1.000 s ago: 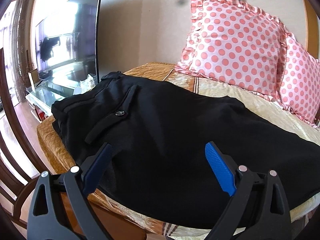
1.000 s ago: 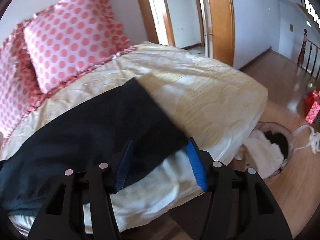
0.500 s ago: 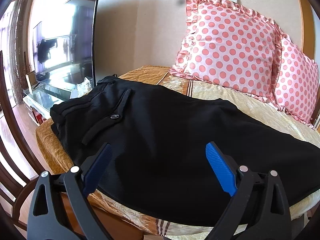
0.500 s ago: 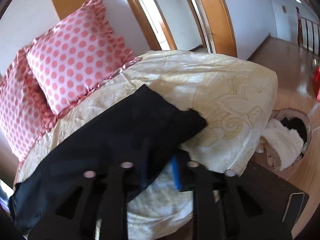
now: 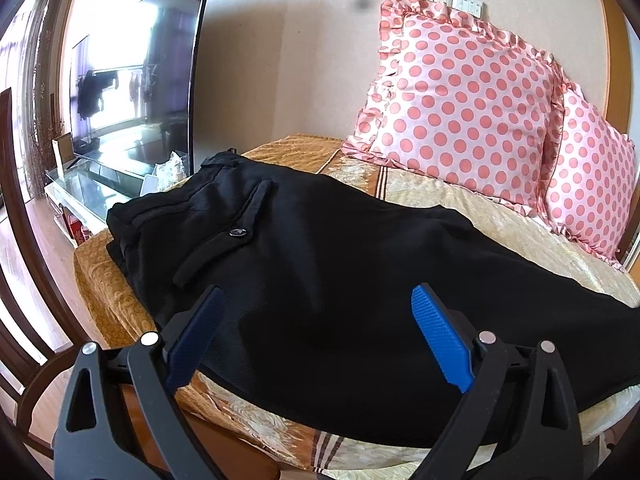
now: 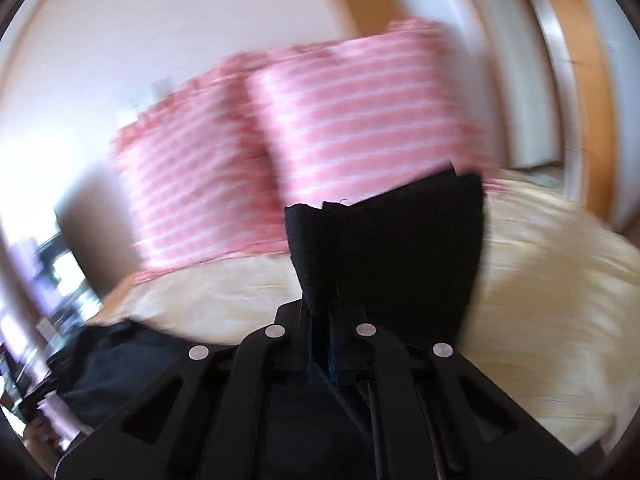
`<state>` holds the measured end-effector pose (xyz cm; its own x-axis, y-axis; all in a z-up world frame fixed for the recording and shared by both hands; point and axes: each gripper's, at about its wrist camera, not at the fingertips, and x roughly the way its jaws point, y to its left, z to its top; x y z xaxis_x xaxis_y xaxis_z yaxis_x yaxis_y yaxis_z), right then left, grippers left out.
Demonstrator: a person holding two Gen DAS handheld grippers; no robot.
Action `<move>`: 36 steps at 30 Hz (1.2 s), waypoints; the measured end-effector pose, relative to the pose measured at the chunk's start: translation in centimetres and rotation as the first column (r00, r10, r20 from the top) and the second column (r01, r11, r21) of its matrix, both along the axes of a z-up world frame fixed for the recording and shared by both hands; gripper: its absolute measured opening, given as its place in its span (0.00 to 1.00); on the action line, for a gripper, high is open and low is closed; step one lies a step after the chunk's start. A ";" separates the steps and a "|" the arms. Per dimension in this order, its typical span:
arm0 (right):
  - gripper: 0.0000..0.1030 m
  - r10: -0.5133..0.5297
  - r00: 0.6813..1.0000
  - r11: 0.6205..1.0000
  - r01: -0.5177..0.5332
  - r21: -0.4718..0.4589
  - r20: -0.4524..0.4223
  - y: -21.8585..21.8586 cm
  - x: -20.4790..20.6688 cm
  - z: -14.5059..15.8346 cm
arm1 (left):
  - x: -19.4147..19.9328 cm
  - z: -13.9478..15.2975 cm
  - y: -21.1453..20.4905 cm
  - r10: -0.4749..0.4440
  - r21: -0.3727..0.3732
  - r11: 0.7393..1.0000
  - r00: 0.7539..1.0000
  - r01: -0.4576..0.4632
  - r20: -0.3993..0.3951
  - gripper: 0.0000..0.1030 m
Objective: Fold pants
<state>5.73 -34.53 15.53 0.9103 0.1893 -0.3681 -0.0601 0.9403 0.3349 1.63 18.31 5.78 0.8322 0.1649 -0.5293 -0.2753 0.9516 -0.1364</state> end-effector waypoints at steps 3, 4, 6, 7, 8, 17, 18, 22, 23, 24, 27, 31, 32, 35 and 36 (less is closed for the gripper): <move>0.05 0.252 0.968 0.967 -0.252 0.032 -0.007 8.3 2.7 0.0 | -0.5 0.2 -0.1 -0.002 -0.004 1.000 1.000 0.002 0.008 0.92; 0.05 0.326 0.945 0.945 -0.325 0.046 -0.022 10.9 3.2 -0.6 | -0.6 0.2 -0.1 -0.002 -0.007 1.000 1.000 0.002 0.009 0.92; 0.05 0.437 0.897 0.899 -0.433 0.063 -0.071 14.9 3.8 -2.1 | -1.0 0.3 0.0 -0.001 -0.010 1.000 1.000 0.001 0.013 0.92; 0.05 0.492 0.860 0.870 -0.489 0.059 -0.132 17.7 4.1 -3.8 | -1.1 0.3 0.0 -0.001 -0.008 1.000 1.000 0.001 0.012 0.92; 0.05 0.517 0.836 0.854 -0.517 0.054 -0.183 19.4 4.3 -5.2 | -1.1 0.3 0.0 -0.001 -0.005 1.000 1.000 0.001 0.011 0.92; 0.05 0.529 0.827 0.848 -0.526 0.071 -0.191 22.0 4.1 -6.0 | -2.0 0.0 1.5 0.041 -0.002 0.999 0.999 -0.041 0.007 0.92; 0.05 0.543 0.818 0.837 -0.544 0.052 -0.191 22.5 3.6 -5.9 | -2.0 0.0 1.6 0.043 -0.005 0.999 0.999 -0.043 0.008 0.92; 0.05 0.613 0.763 0.781 -0.624 0.009 -0.205 24.8 2.1 -6.2 | -2.0 -0.1 1.9 0.056 -0.010 0.998 0.998 -0.056 0.007 0.92; 0.05 0.613 0.762 0.778 -0.628 -0.007 -0.210 25.3 1.8 -6.4 | -2.1 -0.2 1.9 0.060 -0.011 0.998 0.998 -0.060 0.007 0.92; 0.05 0.612 0.762 0.778 -0.628 -0.015 -0.213 25.6 1.6 -6.6 | -2.0 -0.2 2.0 0.062 -0.010 0.998 0.998 -0.062 0.006 0.92; 0.06 0.607 0.762 0.778 -0.628 -0.025 -0.226 26.3 1.1 -7.4 | -2.2 -0.2 2.2 0.076 -0.013 0.997 0.997 -0.076 0.000 0.92; 0.10 0.589 0.771 0.765 -0.629 -0.142 -0.241 28.0 -0.4 -8.4 | -2.5 -0.1 3.1 0.101 -0.037 0.994 0.995 -0.101 -0.001 0.92; 0.11 0.585 0.770 0.754 -0.632 -0.179 -0.252 28.3 -0.7 -8.5 | -2.6 0.0 3.3 0.106 -0.039 0.994 0.994 -0.106 0.000 0.92; 0.34 0.624 0.738 0.707 -0.673 -0.216 -0.256 28.5 -1.8 -8.5 | -3.0 0.4 4.0 0.132 -0.021 0.991 0.991 -0.132 0.005 0.92; 0.36 0.646 0.722 0.684 -0.692 -0.230 -0.249 28.5 -2.4 -8.2 | -3.2 0.5 4.2 0.142 -0.014 0.990 0.990 -0.142 0.006 0.92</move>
<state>3.31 -6.00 7.34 0.5182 0.5931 -0.6162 -0.6868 0.7179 0.1134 -1.55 22.52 6.26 0.8049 0.2741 -0.5263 -0.4060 0.9012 -0.1517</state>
